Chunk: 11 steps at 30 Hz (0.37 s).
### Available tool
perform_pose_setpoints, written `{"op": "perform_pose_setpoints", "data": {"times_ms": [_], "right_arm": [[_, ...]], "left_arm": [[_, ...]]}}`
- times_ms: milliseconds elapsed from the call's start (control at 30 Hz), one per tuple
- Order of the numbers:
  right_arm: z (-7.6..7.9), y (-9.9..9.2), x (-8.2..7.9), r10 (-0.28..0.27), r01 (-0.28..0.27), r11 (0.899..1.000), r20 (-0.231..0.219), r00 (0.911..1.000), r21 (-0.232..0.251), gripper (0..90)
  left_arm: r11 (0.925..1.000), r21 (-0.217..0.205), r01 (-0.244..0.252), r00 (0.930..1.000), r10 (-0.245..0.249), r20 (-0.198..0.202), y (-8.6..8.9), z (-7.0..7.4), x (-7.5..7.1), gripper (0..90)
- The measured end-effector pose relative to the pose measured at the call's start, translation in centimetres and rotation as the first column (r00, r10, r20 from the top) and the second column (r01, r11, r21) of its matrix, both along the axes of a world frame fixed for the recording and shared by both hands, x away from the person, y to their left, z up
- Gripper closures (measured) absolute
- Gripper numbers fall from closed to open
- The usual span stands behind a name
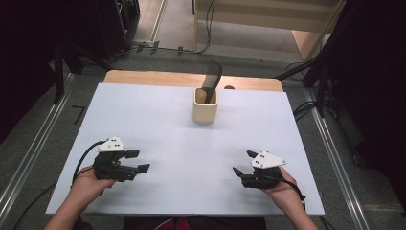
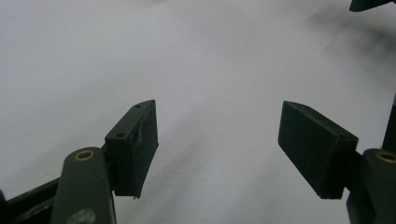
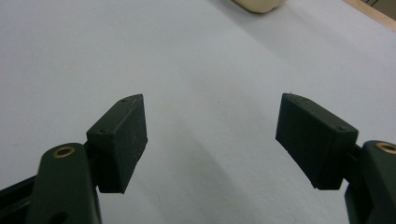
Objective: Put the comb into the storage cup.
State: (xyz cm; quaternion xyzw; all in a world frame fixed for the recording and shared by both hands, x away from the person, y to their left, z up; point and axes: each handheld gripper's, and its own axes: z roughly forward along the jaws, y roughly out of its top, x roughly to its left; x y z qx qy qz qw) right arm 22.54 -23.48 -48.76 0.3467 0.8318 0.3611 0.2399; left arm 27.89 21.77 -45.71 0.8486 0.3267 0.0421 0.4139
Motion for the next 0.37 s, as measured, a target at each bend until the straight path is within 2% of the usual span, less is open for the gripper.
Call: {"op": "perform_pose_setpoints", "data": {"times_ms": [367], "right_arm": [[-0.11, 0.09, 0.04, 0.009, -0.009, 1.000, -0.005, 0.9999, -0.009, 23.0]], "left_arm": [[1.0000, 0.003, -0.006, 1.0000, 0.006, -0.007, 0.04, -0.10, 0.12, 29.7]]}}
